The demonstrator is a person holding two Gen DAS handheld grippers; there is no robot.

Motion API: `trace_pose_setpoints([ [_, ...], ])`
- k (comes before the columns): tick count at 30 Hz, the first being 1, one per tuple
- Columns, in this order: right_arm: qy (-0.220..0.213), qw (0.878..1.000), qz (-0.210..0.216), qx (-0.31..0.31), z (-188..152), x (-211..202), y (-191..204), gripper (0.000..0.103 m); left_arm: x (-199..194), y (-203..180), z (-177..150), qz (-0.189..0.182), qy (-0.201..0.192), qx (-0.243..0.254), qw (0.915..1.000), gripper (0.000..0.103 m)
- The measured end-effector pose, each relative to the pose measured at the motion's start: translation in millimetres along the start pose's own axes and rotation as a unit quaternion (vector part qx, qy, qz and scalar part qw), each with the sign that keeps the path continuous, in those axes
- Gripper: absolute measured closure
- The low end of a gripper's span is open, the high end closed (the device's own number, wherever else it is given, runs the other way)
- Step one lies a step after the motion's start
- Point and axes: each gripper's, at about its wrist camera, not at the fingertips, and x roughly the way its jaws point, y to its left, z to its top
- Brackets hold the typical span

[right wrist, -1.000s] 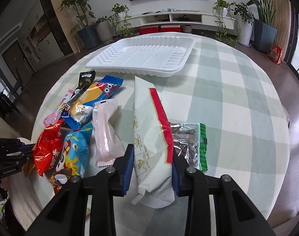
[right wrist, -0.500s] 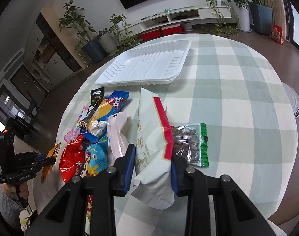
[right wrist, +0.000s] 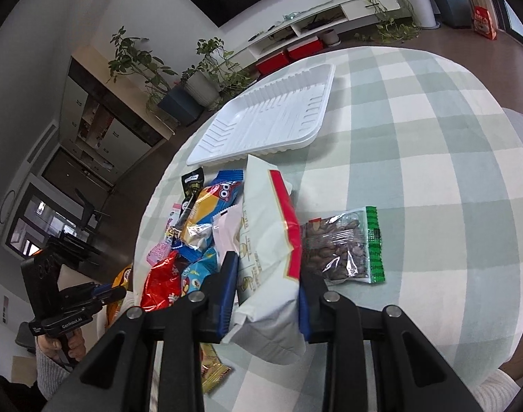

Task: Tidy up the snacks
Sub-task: 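Lift the orange bar with the left tool while the right tool carries the white packet into the tray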

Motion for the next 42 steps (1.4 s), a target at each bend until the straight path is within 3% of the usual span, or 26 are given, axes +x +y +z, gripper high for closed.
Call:
trace_pose_setpoints([
  [9,-0.011,0.997,0.061,0.039,19.6,-10.2,-3.9,0.070,-3.8,-2.2,35.2,-0.013,-0.019,0.006,0.9997,0.086],
  [21,-0.035,0.991,0.113,0.066,82.1,-12.6,-5.9,0.070,2.7,-2.2,128.7,-0.025,-0.057,0.022,0.9978,0.086],
  [32,-0.055,0.989,0.103,0.089,141.7,26.7,-19.1,0.070,55.6,22.0,221.2,-0.033,-0.064,0.001,0.9974,0.086],
  [42,-0.052,0.992,0.048,0.105,173.1,86.6,-41.4,0.070,140.0,39.5,276.6,-0.025,-0.038,-0.014,0.9989,0.086],
])
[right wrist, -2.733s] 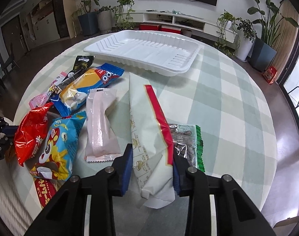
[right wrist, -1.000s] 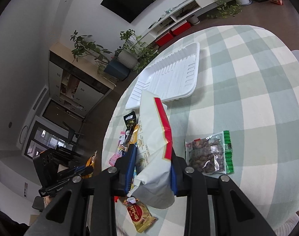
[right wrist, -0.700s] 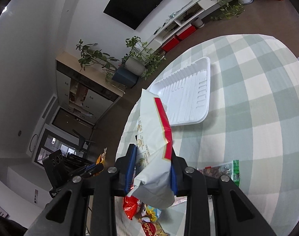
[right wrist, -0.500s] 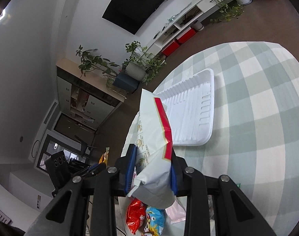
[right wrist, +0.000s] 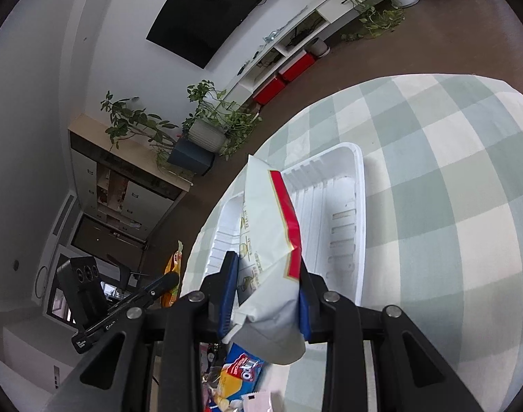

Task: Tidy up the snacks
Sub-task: 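Lift the orange bar with the left tool while the right tool carries the white packet into the tray, then open the left tool over the tray while the right tool releases the white packet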

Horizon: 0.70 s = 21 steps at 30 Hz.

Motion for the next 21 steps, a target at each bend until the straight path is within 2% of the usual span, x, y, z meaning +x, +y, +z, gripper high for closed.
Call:
trace_pose_setpoints([
  [5,0.002,0.999,-0.031,-0.013,6.4,24.0,-2.7,0.070,35.1,8.5,10.0,0.012,0.006,-0.004,0.9999,0.086],
  [13,0.005,0.995,-0.085,-0.060,0.6,47.9,6.4,0.067,75.1,11.1,15.5,0.059,0.011,0.010,0.9981,0.080],
  [17,-0.005,0.988,-0.112,-0.102,-3.8,45.8,18.3,0.050,81.4,16.6,16.0,0.052,0.009,0.001,0.9986,0.079],
  [21,-0.020,0.983,-0.123,-0.134,-10.8,33.7,32.1,0.047,75.3,21.9,16.7,0.051,0.002,-0.017,0.9985,0.078],
])
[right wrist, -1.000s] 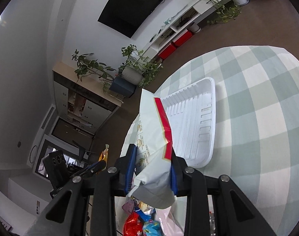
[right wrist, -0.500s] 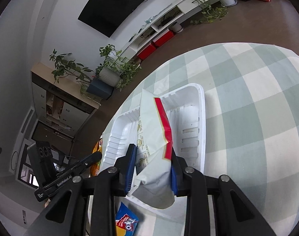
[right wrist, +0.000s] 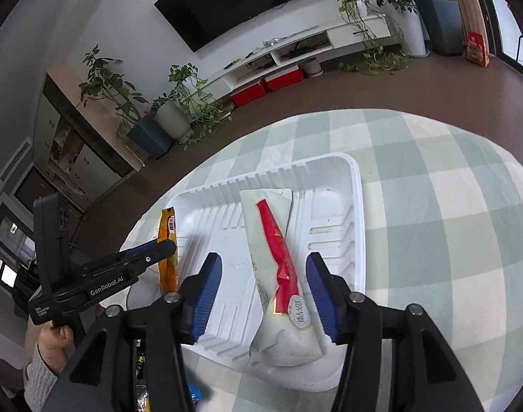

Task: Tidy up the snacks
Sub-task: 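Open the left tool over the tray while the right tool releases the white packet, then withdraw both tools from the tray back toward the remaining snacks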

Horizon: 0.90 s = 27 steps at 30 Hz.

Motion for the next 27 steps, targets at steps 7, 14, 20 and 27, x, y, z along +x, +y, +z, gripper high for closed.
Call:
trace_pose_setpoints([
  [7,-0.025,0.999,-0.005,-0.036,-10.3,-33.1,18.9,0.042,-28.1,4.4,3.0,-0.007,-0.030,-0.022,0.9993,0.076],
  [14,-0.035,0.998,-0.013,-0.051,-26.7,-62.7,25.7,0.040,-51.4,-2.8,-5.0,-0.016,-0.039,-0.029,0.9987,0.076],
  [20,-0.037,0.997,-0.028,-0.062,-44.4,-90.8,25.6,0.035,-106.3,-15.6,-40.4,-0.020,-0.054,-0.007,0.9983,0.076],
  [27,-0.030,0.993,-0.066,-0.090,-91.2,-124.1,23.7,0.029,-163.2,-7.7,-122.0,-0.005,-0.037,-0.002,0.9993,0.076],
])
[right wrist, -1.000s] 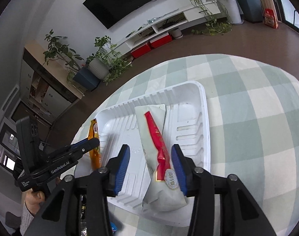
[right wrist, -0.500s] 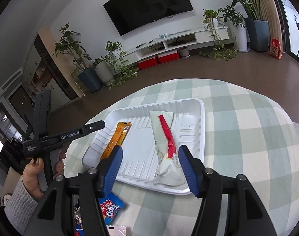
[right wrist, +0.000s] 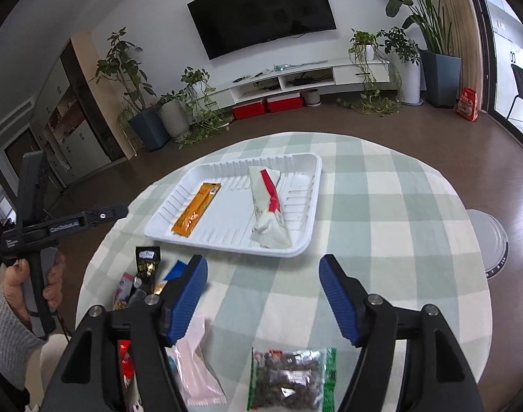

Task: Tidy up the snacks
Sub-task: 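Withdraw both tools from the tray back toward the remaining snacks, then grasp the clear green-edged nut bag with the right tool while the left tool grasps the pink packet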

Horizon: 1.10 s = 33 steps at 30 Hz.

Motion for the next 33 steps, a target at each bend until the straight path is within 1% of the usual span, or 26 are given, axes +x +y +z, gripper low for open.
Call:
trace_pose_setpoints([
  [3,0.014,1.000,-0.014,-0.007,-24.7,-7.3,0.3,0.028,-16.6,6.7,-39.6,0.011,0.021,0.002,0.9997,0.072],
  [4,0.021,1.000,-0.017,-0.007,-34.1,-9.2,-0.4,0.028,-19.3,8.8,-51.9,0.019,0.027,0.005,0.9994,0.063],
  [5,0.026,0.999,-0.020,-0.004,-42.4,-10.2,-2.2,0.028,-20.6,9.6,-61.8,0.026,0.033,0.008,0.9991,0.051],
  [6,0.031,0.999,-0.021,0.001,-50.2,-11.1,-4.2,0.028,-22.0,9.9,-71.5,0.034,0.037,0.013,0.9987,0.049],
  [8,0.041,0.999,-0.026,0.013,-65.4,-12.7,-8.5,0.028,-23.4,10.7,-88.9,0.047,0.044,0.023,0.9977,0.049],
  [12,0.060,0.996,-0.028,0.053,-90.2,-13.2,-19.2,0.028,-20.3,11.8,-115.1,0.047,0.066,0.021,0.9965,0.049],
  [16,0.073,0.994,-0.022,0.079,-103.7,-11.5,-20.5,0.028,-12.9,12.2,-117.3,0.055,0.074,0.024,0.9954,0.049],
  [20,0.075,0.994,-0.034,0.068,-104.8,-5.7,-17.0,0.028,-10.0,14.3,-120.1,0.054,0.082,0.025,0.9948,0.049],
  [21,0.076,0.994,-0.038,0.065,-104.0,-3.0,-17.0,0.026,-9.4,14.8,-120.3,0.056,0.084,0.026,0.9946,0.049],
  [25,0.081,0.994,-0.058,0.041,-99.5,8.2,-14.1,0.023,-6.1,16.3,-117.0,0.054,0.087,0.026,0.9944,0.049],
  [28,0.084,0.994,-0.063,0.032,-94.6,14.2,-11.4,0.021,-4.7,18.1,-116.3,0.050,0.088,0.023,0.9946,0.049],
  [33,0.093,0.992,-0.087,-0.012,-90.1,27.3,-0.6,0.015,-1.6,19.0,-117.1,0.046,0.090,0.023,0.9946,0.049],
])
